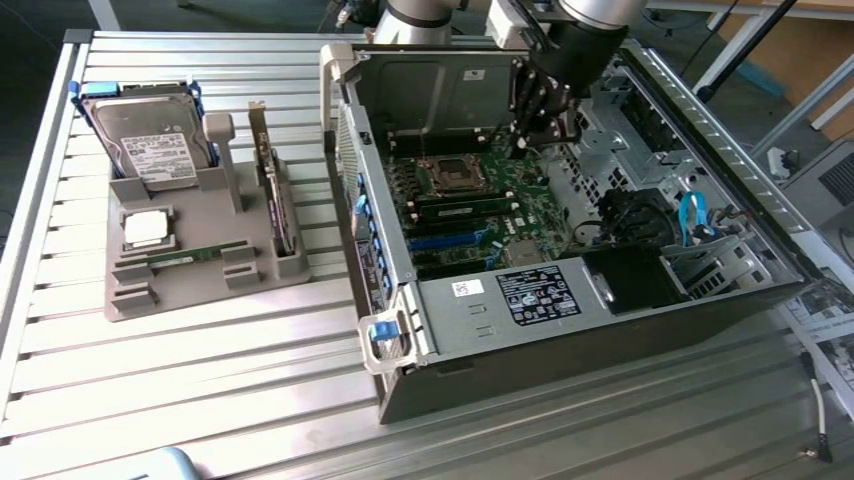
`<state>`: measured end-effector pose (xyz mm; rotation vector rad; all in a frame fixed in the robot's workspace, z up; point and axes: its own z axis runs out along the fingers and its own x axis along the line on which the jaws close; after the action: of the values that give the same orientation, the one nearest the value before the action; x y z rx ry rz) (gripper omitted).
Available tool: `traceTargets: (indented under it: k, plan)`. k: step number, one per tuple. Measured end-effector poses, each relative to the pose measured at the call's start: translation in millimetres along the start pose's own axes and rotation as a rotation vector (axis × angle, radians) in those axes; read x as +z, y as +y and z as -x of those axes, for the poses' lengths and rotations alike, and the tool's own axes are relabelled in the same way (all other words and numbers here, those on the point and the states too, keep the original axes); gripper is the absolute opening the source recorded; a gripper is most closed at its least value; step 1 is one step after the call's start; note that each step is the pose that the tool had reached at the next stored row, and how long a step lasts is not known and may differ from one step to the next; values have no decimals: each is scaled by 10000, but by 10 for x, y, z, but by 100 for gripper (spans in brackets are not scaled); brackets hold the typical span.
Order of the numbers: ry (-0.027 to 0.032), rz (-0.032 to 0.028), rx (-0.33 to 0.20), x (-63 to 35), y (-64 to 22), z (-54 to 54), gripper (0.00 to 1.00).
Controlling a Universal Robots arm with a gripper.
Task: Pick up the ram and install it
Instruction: 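Press down the ram until it locks into place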
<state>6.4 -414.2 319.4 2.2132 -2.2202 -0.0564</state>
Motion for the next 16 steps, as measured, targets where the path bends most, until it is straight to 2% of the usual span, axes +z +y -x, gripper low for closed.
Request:
traceTargets:
  k: [13,16]
  plan:
    - [1,1,0,-7,-245,22,11]
    - [1,0,0,-8,-276,22,11]
